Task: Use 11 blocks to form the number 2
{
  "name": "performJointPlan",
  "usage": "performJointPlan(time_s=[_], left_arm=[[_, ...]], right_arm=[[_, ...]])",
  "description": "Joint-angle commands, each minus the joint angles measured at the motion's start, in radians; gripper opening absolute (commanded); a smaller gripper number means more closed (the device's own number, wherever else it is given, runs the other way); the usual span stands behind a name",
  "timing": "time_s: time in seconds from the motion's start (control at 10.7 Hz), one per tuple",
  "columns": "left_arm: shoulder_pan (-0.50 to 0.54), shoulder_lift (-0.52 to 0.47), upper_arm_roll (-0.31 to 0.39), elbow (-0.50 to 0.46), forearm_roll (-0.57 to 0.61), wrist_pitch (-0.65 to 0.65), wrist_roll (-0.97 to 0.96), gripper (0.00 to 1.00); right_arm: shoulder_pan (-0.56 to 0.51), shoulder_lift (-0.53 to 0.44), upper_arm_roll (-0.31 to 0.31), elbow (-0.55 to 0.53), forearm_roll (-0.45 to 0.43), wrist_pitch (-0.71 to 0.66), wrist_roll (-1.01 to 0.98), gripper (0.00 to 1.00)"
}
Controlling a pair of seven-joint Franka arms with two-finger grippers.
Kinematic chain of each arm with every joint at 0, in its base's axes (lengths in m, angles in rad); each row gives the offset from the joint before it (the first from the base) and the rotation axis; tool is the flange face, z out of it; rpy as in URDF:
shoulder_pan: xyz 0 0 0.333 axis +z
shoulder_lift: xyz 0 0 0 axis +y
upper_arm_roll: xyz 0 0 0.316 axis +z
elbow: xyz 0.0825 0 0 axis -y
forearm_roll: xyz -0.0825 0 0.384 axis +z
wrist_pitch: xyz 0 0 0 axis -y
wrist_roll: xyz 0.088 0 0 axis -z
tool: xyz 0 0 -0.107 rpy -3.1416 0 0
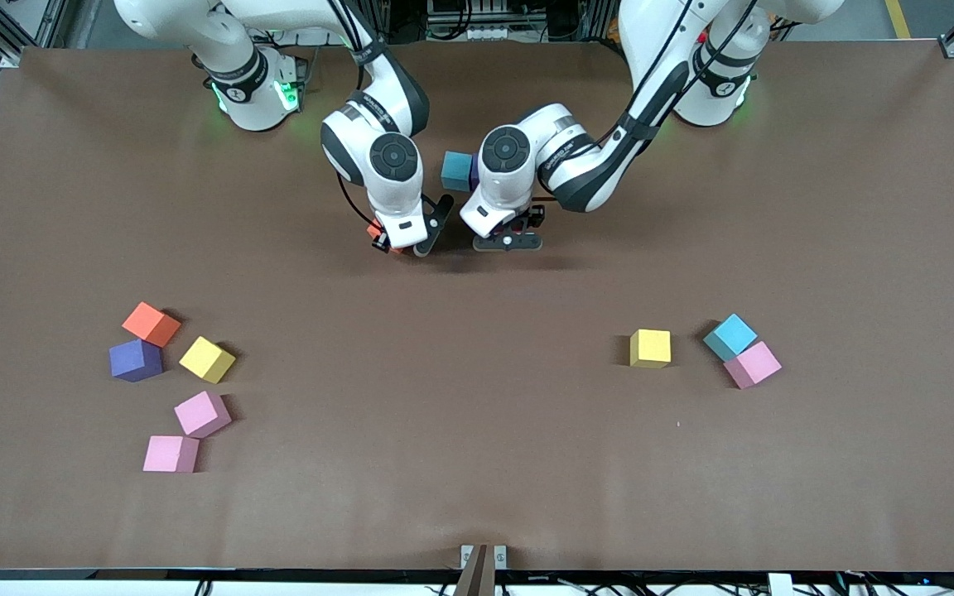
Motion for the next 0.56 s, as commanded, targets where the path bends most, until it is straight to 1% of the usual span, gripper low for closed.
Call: performJointPlan(time_s=[0.0,0.19,0.47], left_arm=[[-0.002,-0.009,0.0,-0.001,0.066,-0.004,-0.028,1.0],[0.003,-0.018,0.0,-0.002,0.126,-0.035,-0.026,1.0],[0.023,-0.063,-0.002,-0.001,0.137,-0.083,-0.014,1.0]], right_arm=[[-0.012,0.015,0.007,0.024,0.0,-0.001,-0.03,0.12],[-0.012,0.016,0.007,0.024,0.0,-0.001,-0.03,0.12],[-0.008,0.029,0.009,0.027,0.002,0.025,-0.034,0.12]])
